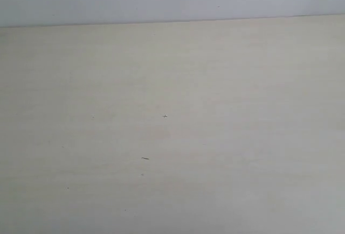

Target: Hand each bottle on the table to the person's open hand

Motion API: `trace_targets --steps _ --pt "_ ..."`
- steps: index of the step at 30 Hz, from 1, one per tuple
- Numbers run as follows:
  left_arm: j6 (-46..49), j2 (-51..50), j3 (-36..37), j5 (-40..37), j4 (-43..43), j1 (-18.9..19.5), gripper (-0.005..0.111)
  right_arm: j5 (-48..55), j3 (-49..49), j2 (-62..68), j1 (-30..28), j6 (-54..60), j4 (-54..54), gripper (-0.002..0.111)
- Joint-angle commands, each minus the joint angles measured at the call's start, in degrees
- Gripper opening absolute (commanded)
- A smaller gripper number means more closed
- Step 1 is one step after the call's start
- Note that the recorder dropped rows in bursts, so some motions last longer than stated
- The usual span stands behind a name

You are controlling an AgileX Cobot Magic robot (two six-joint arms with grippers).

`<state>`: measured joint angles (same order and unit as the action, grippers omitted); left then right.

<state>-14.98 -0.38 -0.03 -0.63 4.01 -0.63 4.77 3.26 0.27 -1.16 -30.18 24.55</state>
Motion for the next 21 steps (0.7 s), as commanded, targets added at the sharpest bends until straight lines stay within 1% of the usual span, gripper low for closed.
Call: trace_targets --steps 1,3,14,16,18,21 --pt "-0.22 0.38 0.03 -0.15 0.13 0.12 0.005 -1.63 -3.26 -0.27 -2.61 -0.23 0.86 0.0" --pt "-0.22 0.38 0.03 -0.15 0.13 0.12 0.005 0.38 -3.26 -0.27 -2.49 -0.23 0.96 0.0" --pt "-0.22 0.38 0.03 -0.15 0.13 0.12 0.005 -2.02 -3.26 -0.27 -2.49 -0.23 1.71 0.0" --pt "-0.22 0.38 0.03 -0.15 0.13 0.12 0.005 -2.02 -3.26 -0.27 -2.49 2.68 -2.43 0.0" --pt "-0.22 0.38 0.03 -0.15 0.13 0.12 0.005 -2.02 -3.26 -0.27 -2.49 12.09 -11.18 0.0" --pt "-0.22 0.38 0.03 -0.15 0.13 0.12 0.005 -1.89 -3.26 -0.27 -2.49 21.44 -20.88 0.0"
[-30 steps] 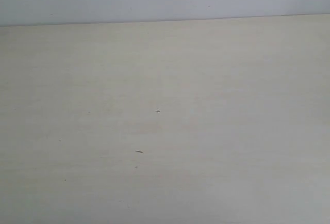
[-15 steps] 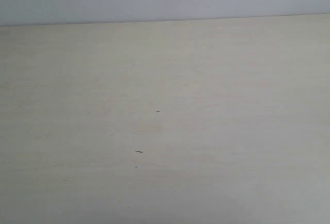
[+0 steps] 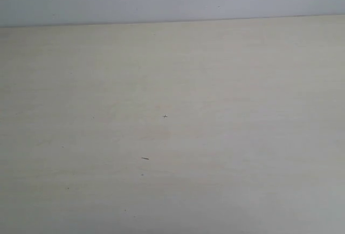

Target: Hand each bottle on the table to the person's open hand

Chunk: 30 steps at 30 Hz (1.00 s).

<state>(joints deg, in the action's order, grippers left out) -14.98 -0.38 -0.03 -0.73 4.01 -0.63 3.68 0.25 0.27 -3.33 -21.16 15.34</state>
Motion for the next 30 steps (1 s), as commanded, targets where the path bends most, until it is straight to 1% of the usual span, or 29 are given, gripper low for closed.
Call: trace_targets --steps 1,30 --pt "-0.22 0.38 0.03 -0.04 0.13 0.12 0.005 -0.68 -0.25 -0.27 -0.33 13.45 -12.27 0.0" --pt "-0.14 0.38 0.03 -0.04 0.14 0.02 0.005 -0.43 -0.25 -0.27 -0.33 13.49 -12.26 0.0"
